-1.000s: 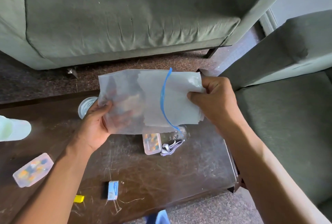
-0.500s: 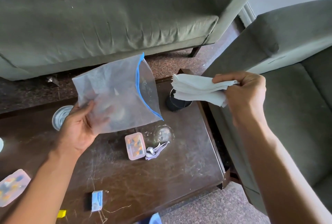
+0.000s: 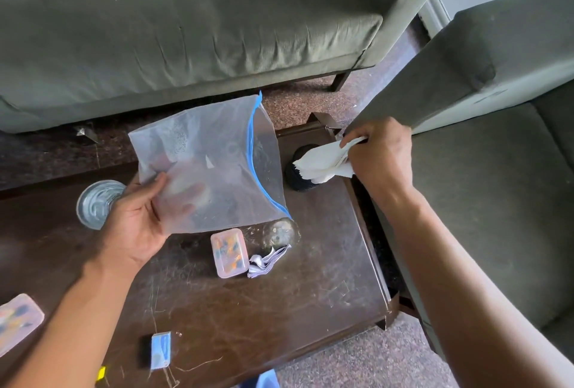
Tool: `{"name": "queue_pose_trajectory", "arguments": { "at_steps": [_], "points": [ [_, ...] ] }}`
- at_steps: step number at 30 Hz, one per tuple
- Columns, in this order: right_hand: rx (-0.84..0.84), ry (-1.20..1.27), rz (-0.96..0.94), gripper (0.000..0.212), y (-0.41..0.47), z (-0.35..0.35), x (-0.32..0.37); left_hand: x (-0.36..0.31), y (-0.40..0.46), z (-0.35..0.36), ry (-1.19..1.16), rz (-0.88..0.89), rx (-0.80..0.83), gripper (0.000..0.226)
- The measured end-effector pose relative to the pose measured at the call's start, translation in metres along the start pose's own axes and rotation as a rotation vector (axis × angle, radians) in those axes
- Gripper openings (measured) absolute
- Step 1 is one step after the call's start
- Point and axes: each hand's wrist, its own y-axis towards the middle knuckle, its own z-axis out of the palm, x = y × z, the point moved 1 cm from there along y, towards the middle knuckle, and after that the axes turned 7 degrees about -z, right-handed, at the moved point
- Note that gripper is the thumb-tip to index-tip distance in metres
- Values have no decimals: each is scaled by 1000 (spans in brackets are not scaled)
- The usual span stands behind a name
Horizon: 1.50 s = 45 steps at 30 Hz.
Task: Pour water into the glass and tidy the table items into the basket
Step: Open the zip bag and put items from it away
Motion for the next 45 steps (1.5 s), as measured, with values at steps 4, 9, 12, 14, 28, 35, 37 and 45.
{"name": "queue_pose_trajectory", "arguments": {
  "at_steps": [4,9,12,14,28,35,37,45],
  "points": [
    [58,-83,-61,48,3,17,2,5,0,2,9,0,1,48],
    [123,-197,-94,46,3,37,0,5,1,1,4,-14,20,44],
    [170,-255,-137,45,2,47,-2,4,1,1,1,-22,31,46],
    [182,-301,-149,45,2,54,-3,4,1,2,-3,-28,38,49],
    [261,-301,-295,72,-5,46,-3,7,-1,9,-54,-27,56,45],
    [262,738,-101,31,-29,26,72,-15,-19,12,-78,-14,41,53],
    [511,925,29,54,-40,30,96,-24,-26,10,-72,16,33,49],
    [768,1002,90,51,-69,60,145,-72,-70,-37,15,220,-39,39]
  ]
}}
